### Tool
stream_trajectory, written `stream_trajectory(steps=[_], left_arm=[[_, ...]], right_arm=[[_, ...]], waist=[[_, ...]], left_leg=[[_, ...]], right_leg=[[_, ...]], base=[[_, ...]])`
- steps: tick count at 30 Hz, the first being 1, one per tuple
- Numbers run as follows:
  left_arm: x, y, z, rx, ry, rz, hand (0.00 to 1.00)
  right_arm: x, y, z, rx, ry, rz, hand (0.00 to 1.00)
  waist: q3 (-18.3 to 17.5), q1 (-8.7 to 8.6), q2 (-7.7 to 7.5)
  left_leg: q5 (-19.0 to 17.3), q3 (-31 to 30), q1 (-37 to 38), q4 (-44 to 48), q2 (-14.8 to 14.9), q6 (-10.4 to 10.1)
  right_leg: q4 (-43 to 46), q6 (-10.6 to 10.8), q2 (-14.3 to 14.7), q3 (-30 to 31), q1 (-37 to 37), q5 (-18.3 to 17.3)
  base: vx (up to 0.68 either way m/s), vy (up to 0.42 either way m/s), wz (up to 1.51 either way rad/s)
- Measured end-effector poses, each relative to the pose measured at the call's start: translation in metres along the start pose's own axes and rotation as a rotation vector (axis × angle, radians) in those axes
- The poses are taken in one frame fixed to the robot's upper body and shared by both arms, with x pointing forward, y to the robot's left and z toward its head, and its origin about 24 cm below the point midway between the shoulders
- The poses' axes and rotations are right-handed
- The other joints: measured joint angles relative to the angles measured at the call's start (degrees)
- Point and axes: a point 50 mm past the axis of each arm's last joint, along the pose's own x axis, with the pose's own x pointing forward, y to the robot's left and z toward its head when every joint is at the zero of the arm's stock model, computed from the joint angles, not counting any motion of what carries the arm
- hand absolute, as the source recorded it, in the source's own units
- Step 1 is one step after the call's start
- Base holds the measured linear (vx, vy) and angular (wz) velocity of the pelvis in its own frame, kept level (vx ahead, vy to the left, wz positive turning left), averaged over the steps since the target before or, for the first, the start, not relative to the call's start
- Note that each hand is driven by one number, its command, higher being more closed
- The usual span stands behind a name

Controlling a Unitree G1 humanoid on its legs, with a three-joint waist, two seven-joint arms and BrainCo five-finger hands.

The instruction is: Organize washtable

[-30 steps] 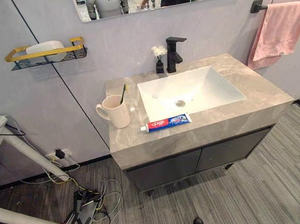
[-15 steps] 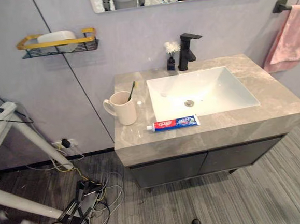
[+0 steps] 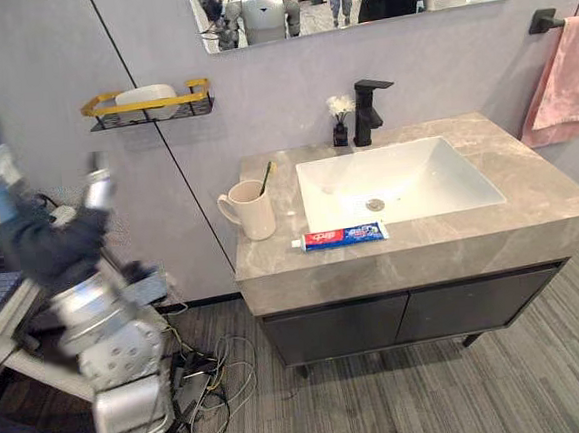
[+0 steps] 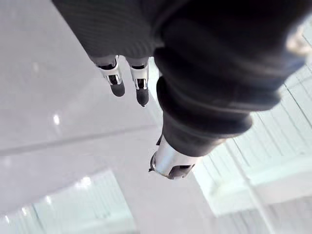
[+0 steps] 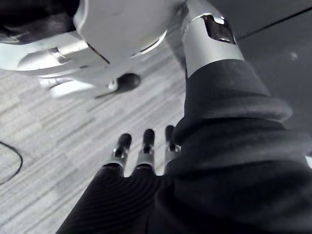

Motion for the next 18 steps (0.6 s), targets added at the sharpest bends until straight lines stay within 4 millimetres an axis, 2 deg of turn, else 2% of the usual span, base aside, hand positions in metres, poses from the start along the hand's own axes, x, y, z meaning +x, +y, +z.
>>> stream_trajectory(steps=[1, 2, 4, 8, 11, 14, 18], left_arm=[[0.003, -0.018, 0.003, -0.061, -0.028, -0.08, 0.0], [0.004, -0.026, 0.003, -0.087, -0.037, -0.118, 0.0], [0.004, -0.055, 0.003, -0.16, -0.047, -0.265, 0.0], [-0.002, -0.103, -0.003, -0.23, -0.031, -0.514, 0.0], [-0.009, -0.125, -0.006, -0.236, -0.017, -0.659, 0.0], [-0.016, -0.134, -0.014, -0.205, 0.011, -0.743, 0.0], [-0.043, -0.152, -0.052, -0.123, 0.183, -0.939, 0.0]], right_arm=[[0.001, 0.0, 0.0, -0.014, 0.006, 0.004, 0.0], [0.001, 0.0, 0.001, -0.02, 0.009, 0.006, 0.0], [0.003, 0.004, 0.005, -0.049, 0.011, 0.023, 0.0], [0.005, 0.006, 0.011, -0.086, 0.004, 0.038, 0.0], [0.006, 0.007, 0.013, -0.11, 0.006, 0.047, 0.0], [0.007, 0.009, 0.018, -0.125, -0.008, 0.06, 0.0], [0.008, 0.01, 0.022, -0.13, -0.015, 0.072, 0.0]], waist=[[0.01, -0.26, -0.02], [0.01, -0.39, -0.03], [0.04, -1.82, -0.09], [0.17, -3.81, -0.17], [0.25, -5.01, -0.3], [0.69, -5.81, -0.21], [1.99, -6.24, -0.01]], left_leg=[[0.19, -0.2, 0.01, 0.03, -0.14, -0.27], [0.24, -0.26, 0.01, 0.07, -0.2, -0.35], [0.28, -0.67, 0.02, 0.39, -0.48, -0.4], [-0.1, -0.56, -0.35, 0.41, -1.17, -0.41], [-0.13, -0.34, -0.65, 0.37, -1.16, -0.44], [-0.13, 0.04, -1.02, -0.02, -1.12, -0.5], [-0.22, 0.6, 0.47, -0.36, -0.25, -1.15]], right_leg=[[0.01, 0.05, -0.11, -0.01, 0.06, 0.19], [0.01, 0.04, -0.17, -0.01, 0.09, 0.29], [0.0, 0.21, -0.47, 0.04, 0.24, 0.48], [-0.02, 0.36, -1.2, 0.36, -0.22, 0.41], [-0.02, 0.34, -1.12, 0.74, -0.85, 0.43], [-0.03, 0.35, -0.81, 1.56, -1.87, 0.58], [-0.03, 0.23, 0.18, 2.07, -1.01, 0.24]], base=[[-0.04, 0.02, 0.02], [-0.04, 0.025, 0.02], [-0.05, 0.033, 0.0], [-0.06, 0.035, -0.02], [-0.04, 0.008, -0.07], [-0.01, -0.011, -0.16], [0.02, -0.004, -0.11]])
